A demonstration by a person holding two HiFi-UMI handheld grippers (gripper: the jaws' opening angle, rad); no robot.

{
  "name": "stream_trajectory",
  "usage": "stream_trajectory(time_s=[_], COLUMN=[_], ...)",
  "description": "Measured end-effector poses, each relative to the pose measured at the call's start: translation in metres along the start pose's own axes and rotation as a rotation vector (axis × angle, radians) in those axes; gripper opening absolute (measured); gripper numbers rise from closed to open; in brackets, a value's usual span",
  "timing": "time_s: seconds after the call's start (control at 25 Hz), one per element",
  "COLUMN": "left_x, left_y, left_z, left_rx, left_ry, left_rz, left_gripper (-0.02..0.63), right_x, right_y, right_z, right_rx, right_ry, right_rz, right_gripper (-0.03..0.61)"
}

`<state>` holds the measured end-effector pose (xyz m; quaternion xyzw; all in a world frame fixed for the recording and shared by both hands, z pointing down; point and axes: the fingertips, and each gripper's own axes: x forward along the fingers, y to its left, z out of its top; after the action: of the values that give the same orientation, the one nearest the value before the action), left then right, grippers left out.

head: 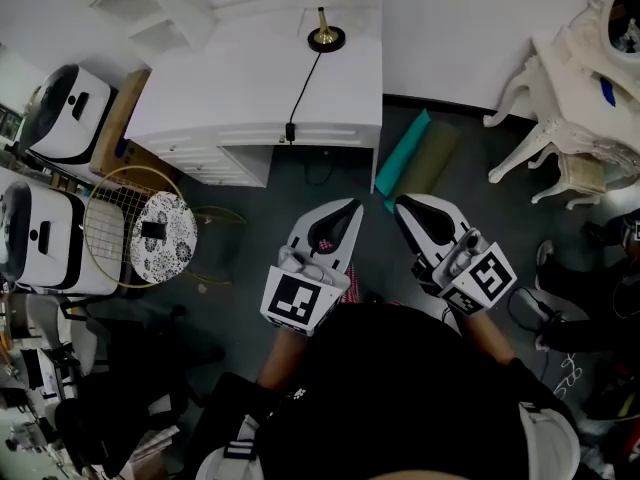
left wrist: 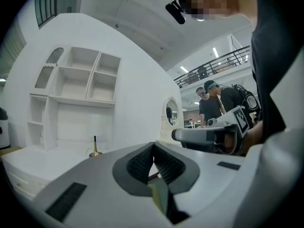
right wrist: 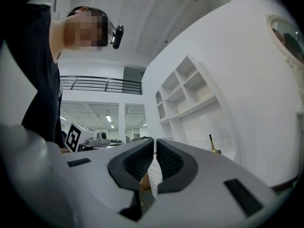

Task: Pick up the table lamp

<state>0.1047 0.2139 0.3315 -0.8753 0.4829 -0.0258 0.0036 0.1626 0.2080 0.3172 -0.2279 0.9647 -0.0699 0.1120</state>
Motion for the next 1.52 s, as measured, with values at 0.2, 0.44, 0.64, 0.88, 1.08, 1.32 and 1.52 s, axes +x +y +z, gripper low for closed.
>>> stream_trajectory(time_s=[0.2, 0.44, 0.64, 0.88, 1.08, 1.32, 1.52], left_x=[0.020, 0.048, 0.066, 0.085, 0.095, 0.106, 0.114], left_y=[0.018, 0.048, 0.077, 0.117, 0.145, 0.183, 0.215], left_z=[0.003, 0.003, -0.002, 0.003, 0.004, 0.010, 0.006], left_rx=[0.001, 0.042, 0.021, 0.024, 0.020, 0.021, 0.005], left_ry=[-0.038, -0.037, -0.018, -0.034, -0.032, -0.050, -0.041], left_rz=[-0.063, -0.134, -0.171, -0.212, -0.248, -0.273, -0.280], left_gripper=[0.011, 0.011, 0.011, 0.011, 0.011, 0.011, 0.011], right_x=[0.017, 0.048, 0.077, 0.112, 0.142, 0.178, 0.209], right_y=[-0.008, -0.031, -0.047, -0.074, -0.085, -0.097, -0.107], right_z=[-0.005, -0.004, -0.007, -0.010, -0.014, -0.015, -0.019], right_rx=[-0.008, -0.036, -0.039, -0.061, -0.043, -0.056, -0.058], right_ry=[-0.007, -0.003, -0.003, -0.001, 0.001, 0.004, 0.011], right_rz=[-0.024, -0.081, -0.107, -0.176, -0.210, -0.232, -0.241], right_gripper=[0.017, 0.017, 0.017, 0.017, 0.017, 0.017, 0.017])
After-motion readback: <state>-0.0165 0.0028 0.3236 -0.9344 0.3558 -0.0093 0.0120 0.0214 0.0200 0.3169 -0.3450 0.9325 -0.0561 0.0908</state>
